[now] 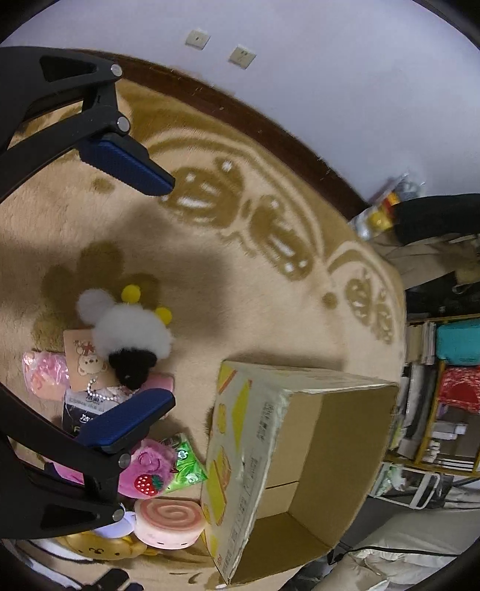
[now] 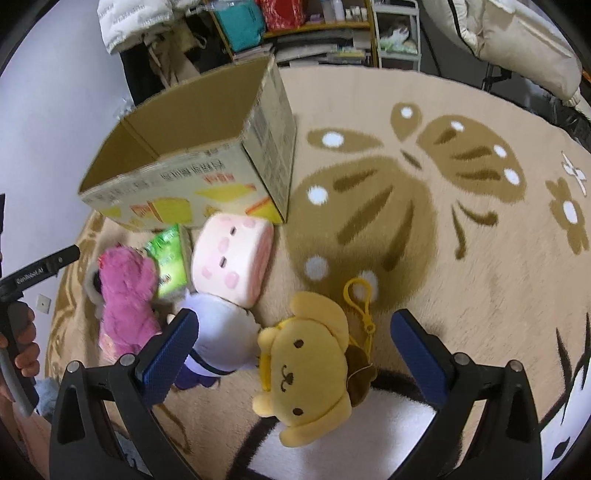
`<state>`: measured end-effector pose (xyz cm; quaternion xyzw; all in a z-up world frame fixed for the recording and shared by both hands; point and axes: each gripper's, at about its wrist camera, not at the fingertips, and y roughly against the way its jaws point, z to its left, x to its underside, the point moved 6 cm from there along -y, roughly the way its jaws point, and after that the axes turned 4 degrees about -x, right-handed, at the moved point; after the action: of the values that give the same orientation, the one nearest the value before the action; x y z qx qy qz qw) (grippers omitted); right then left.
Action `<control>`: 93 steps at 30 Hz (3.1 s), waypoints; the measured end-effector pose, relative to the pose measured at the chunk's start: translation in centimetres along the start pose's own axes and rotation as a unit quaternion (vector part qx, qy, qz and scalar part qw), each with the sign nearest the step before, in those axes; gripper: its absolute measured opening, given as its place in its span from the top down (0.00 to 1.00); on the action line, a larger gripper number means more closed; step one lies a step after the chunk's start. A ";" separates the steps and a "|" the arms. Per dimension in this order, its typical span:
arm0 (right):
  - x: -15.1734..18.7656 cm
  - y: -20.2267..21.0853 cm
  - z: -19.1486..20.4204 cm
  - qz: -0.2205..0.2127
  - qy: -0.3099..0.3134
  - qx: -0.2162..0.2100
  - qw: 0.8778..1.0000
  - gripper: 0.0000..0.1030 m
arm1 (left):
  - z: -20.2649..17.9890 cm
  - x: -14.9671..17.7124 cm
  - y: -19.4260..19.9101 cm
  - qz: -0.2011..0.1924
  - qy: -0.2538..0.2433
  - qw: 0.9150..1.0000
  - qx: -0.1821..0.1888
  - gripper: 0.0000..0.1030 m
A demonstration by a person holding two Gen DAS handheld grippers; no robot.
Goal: Organize soft objects
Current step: 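Close the right tool on the yellow dog plush while the left closes on the pom-pom, then lift the yellow dog plush with the right tool and carry it over the box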
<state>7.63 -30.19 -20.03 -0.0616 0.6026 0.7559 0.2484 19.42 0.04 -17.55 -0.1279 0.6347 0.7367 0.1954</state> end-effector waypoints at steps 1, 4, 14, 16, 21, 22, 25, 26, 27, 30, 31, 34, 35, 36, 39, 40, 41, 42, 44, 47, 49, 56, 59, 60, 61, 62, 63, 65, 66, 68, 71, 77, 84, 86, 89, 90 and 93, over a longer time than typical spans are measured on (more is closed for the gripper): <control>0.1 -0.3 -0.2 0.006 -0.002 0.002 1.000 0.00 | -0.1 0.1 -0.3 0.005 -0.002 1.000 0.002 0.00; 0.3 -1.2 -0.9 0.020 -0.013 0.007 1.000 0.00 | -0.7 0.6 -1.6 0.025 -0.012 1.000 0.004 0.00; 1.3 -3.3 -3.0 0.062 -0.058 -0.003 0.996 0.09 | -1.5 1.1 -3.5 0.062 -0.004 0.998 0.025 0.00; 1.5 -3.8 -3.1 0.071 -0.062 -0.011 0.996 0.11 | -1.6 1.2 -3.9 0.069 -0.005 0.997 0.026 0.00; 1.6 -4.2 -2.4 0.077 -0.051 -0.011 0.996 0.11 | -1.8 1.6 -4.9 0.087 -0.004 0.996 0.031 0.00; 1.7 -4.4 -2.4 0.079 -0.051 -0.009 0.996 0.11 | -1.7 1.7 -5.1 0.088 -0.004 0.996 0.027 0.00; 1.8 -4.8 -2.2 0.084 -0.053 -0.003 0.995 0.11 | -1.8 1.9 -5.9 0.099 -0.004 0.995 0.026 0.00; 1.9 -4.9 -2.2 0.084 -0.054 -0.005 0.995 0.11 | -1.9 1.9 -6.2 0.103 -0.003 0.994 0.026 0.00; 1.8 -5.0 -2.1 0.085 -0.055 -0.005 0.995 0.11 | -2.0 1.9 -6.4 0.105 -0.003 0.994 0.026 0.00; 2.1 -5.1 -2.2 0.088 -0.054 -0.007 0.995 0.11 | -2.3 1.8 -6.9 0.112 -0.007 0.993 0.027 0.00; 2.1 -5.4 -2.0 0.089 -0.053 -0.008 0.995 0.12 | -2.4 1.8 -7.0 0.113 -0.008 0.993 0.028 0.00; 2.2 -5.6 -2.0 0.092 -0.052 -0.013 0.994 0.18 | -2.5 1.5 -7.4 0.115 -0.004 0.993 0.031 0.00; 2.3 -5.6 -1.9 0.091 -0.052 -0.013 0.994 0.18 | -2.5 1.4 -7.4 0.116 -0.002 0.993 0.032 0.00; 2.2 -5.6 -2.0 0.091 -0.052 -0.015 0.994 0.20 | -2.5 1.4 -7.5 0.116 -0.001 0.993 0.034 0.00; 2.2 -5.4 -2.2 0.086 -0.054 -0.014 0.995 0.26 | -2.1 1.5 -7.7 0.119 0.007 0.992 0.039 0.02; 2.2 -5.4 -2.2 0.085 -0.055 -0.013 0.995 0.28 | -2.0 1.5 -7.8 0.119 0.008 0.992 0.043 0.07; 2.0 -5.2 -2.5 0.083 -0.055 -0.013 0.995 0.30 | -2.0 1.5 -7.8 0.119 0.009 0.992 0.049 0.10; 1.9 -5.3 -2.5 0.081 -0.055 -0.013 0.995 0.31 | -2.0 1.4 -7.9 0.121 0.011 0.991 0.056 0.12; 1.8 -5.1 -2.6 0.077 -0.055 -0.014 0.995 0.43 | -1.8 1.4 -8.1 0.122 0.015 0.990 0.066 0.21; 1.2 -4.4 -2.7 0.059 -0.057 -0.025 0.996 0.61 | -1.9 1.3 -8.1 0.127 0.026 0.987 0.091 0.38; 0.9 -4.3 -2.7 0.051 -0.057 -0.028 0.997 0.61 | -2.1 1.3 -7.7 0.125 0.031 0.987 0.100 0.45; 0.5 -4.1 -2.0 0.039 -0.052 -0.038 0.997 0.63 | -2.7 1.4 -6.4 0.111 0.035 0.988 0.097 0.58; 0.3 -3.7 -1.7 0.034 -0.046 -0.040 0.998 0.63 | -2.5 1.3 -6.0 0.103 0.035 0.990 0.086 0.58; 0.2 -3.7 -1.6 0.032 -0.046 -0.041 0.998 0.63 | -2.3 1.3 -5.7 0.101 0.035 0.991 0.080 0.58; 0.3 -3.6 -1.6 0.031 -0.046 -0.041 0.998 0.63 | -2.2 1.2 -5.7 0.098 0.035 0.992 0.074 0.58; 0.1 -3.4 -1.7 0.028 -0.047 -0.042 0.998 0.63 | -2.0 1.2 -5.6 0.094 0.035 0.993 0.065 0.58; 0.1 -3.2 -1.8 0.024 -0.047 -0.044 0.998 0.63 | -2.1 1.3 -5.2 0.092 0.036 0.993 0.060 0.58; -0.2 -2.7 -1.7 0.016 -0.047 -0.048 0.998 0.63 | -1.2 1.8 -5.1 0.088 0.042 0.994 0.057 0.58; -0.3 -2.5 -1.6 0.010 -0.045 -0.051 0.998 0.63 | -1.1 1.8 -4.9 0.084 0.046 0.994 0.057 0.58; -0.3 -2.0 -1.7 0.008 -0.044 -0.060 0.997 0.63 | -0.8 1.9 -4.3 0.069 0.052 0.995 0.055 0.59; -0.4 -1.7 -1.6 0.004 -0.048 -0.064 0.997 0.63 | -0.2 2.1 -2.6 0.040 0.048 0.997 0.048 0.59; -0.8 0.3 -1.5 -0.029 -0.038 -0.061 0.997 0.63 | 0.2 2.3 0.3 -0.008 0.055 0.998 0.041 0.59; -1.7 3.9 -0.7 -0.096 -0.010 -0.072 0.993 0.63 | 1.1 2.1 4.5 -0.058 0.063 0.995 0.049 0.59; -1.9 4.8 -0.1 -0.107 0.002 -0.073 0.992 0.63 | 1.3 1.8 5.5 -0.077 0.057 0.995 0.041 0.59; -2.5 5.9 1.0 -0.125 0.019 -0.078 0.989 0.63 | 1.3 1.2 7.6 -0.110 0.047 0.992 0.036 0.59; -2.7 6.2 1.5 -0.132 0.022 -0.083 0.987 0.63 | 1.3 0.9 8.4 -0.125 0.045 0.991 0.033 0.59; -3.4 7.4 2.6 -0.151 0.042 -0.094 0.983 0.63 | 1.4 -0.1 10.2 -0.150 0.043 0.987 0.037 0.59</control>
<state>7.79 -29.86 -11.51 -0.2065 0.5226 0.7594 0.3279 14.98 0.21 -8.27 -0.2462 0.6430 0.6686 0.2809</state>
